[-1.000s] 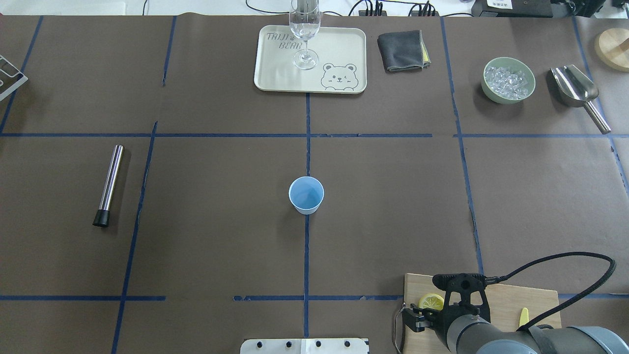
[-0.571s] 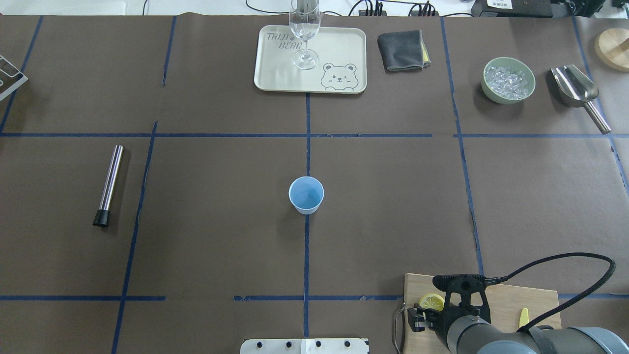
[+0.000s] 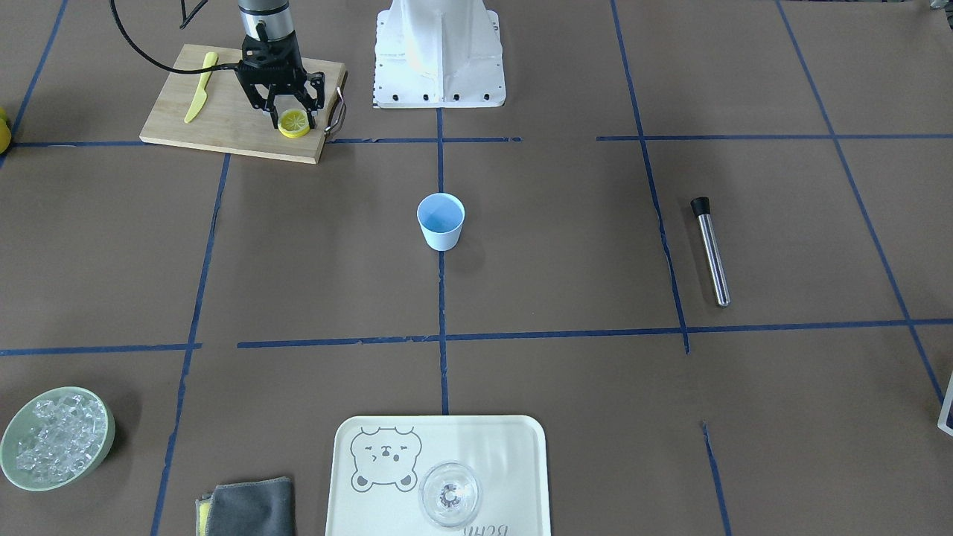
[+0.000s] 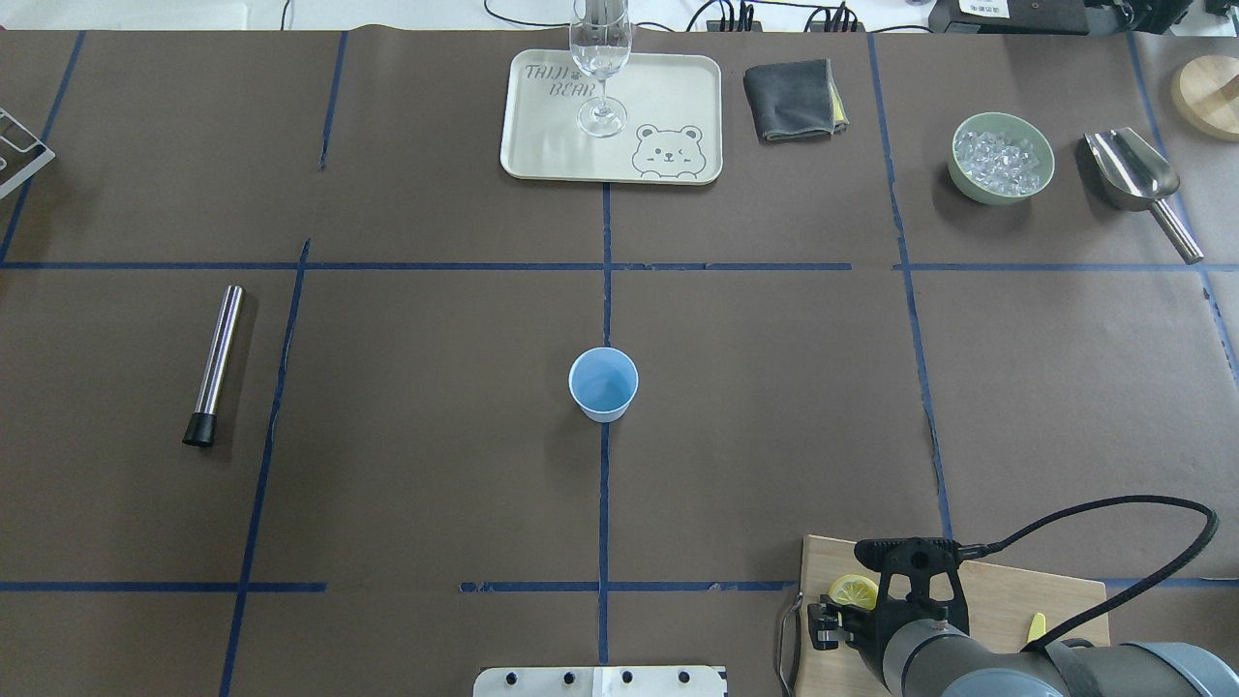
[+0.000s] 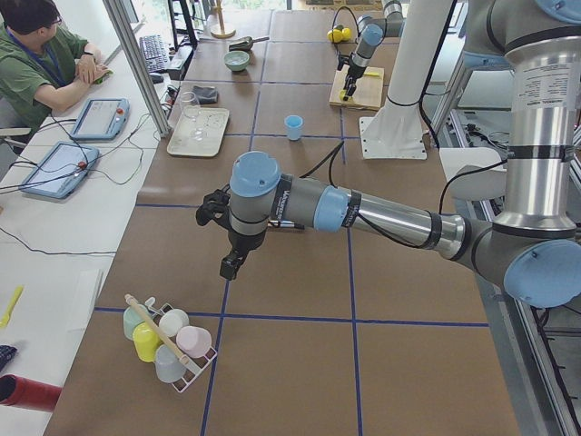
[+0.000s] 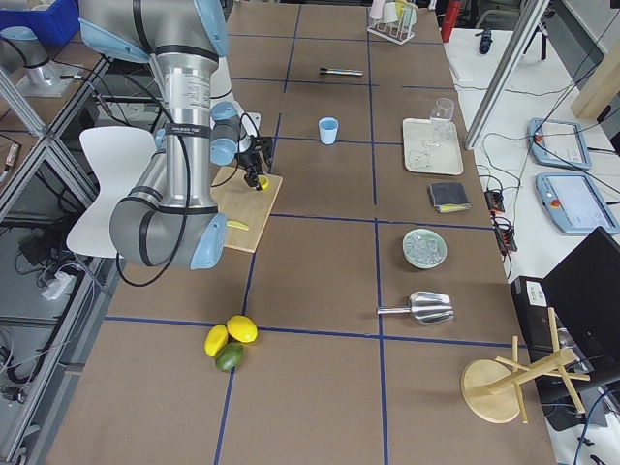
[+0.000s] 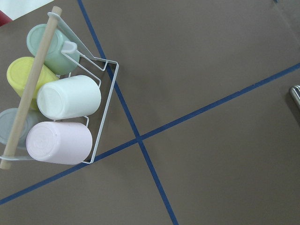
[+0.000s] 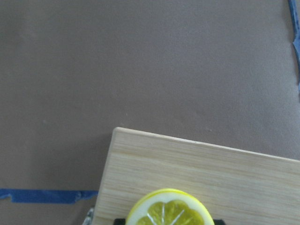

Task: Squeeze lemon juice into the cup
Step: 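Close the right gripper on the lemon slice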

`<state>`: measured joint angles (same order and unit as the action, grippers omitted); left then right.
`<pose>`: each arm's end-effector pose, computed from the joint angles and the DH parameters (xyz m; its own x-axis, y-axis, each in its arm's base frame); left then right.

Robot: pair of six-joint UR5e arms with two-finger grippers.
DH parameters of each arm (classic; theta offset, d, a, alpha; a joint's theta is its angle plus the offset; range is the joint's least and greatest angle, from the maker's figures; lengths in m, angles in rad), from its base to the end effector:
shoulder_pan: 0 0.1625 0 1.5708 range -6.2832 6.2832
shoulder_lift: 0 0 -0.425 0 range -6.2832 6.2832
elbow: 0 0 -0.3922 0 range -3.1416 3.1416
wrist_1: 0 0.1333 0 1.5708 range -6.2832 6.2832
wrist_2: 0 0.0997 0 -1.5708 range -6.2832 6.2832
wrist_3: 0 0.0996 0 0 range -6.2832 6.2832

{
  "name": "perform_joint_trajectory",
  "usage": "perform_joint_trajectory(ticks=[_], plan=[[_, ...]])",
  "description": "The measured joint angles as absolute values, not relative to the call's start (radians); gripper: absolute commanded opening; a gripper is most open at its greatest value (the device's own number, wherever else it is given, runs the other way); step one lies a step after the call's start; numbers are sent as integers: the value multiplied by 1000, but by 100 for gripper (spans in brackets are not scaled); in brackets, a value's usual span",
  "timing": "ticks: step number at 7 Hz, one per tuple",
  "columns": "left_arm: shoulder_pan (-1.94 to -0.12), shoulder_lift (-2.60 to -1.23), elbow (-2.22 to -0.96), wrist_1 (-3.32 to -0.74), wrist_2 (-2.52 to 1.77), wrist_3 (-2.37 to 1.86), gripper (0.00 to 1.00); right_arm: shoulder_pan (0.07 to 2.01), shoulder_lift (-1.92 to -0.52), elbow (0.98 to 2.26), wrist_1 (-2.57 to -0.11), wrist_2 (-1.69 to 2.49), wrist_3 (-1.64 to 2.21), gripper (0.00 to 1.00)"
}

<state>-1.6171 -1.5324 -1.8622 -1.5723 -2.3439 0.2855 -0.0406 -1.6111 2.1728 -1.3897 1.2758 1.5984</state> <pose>-0.0858 -0.4744 0.5329 0.7065 0.4090 -0.5776 -0.1607 0.8875 0.4319 -0.4589 -0.1437 0.3810 0.7313 -0.0033 0.6820 -0.1779 0.9645 0.1954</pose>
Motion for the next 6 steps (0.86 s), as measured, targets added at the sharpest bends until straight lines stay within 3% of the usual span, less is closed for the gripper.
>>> perform_joint_trajectory(ticks=[6], plan=[[-1617,-1532,-1862,-1572,-2344,285,100,15,-1603,2291,-1422,1306,1594,0]])
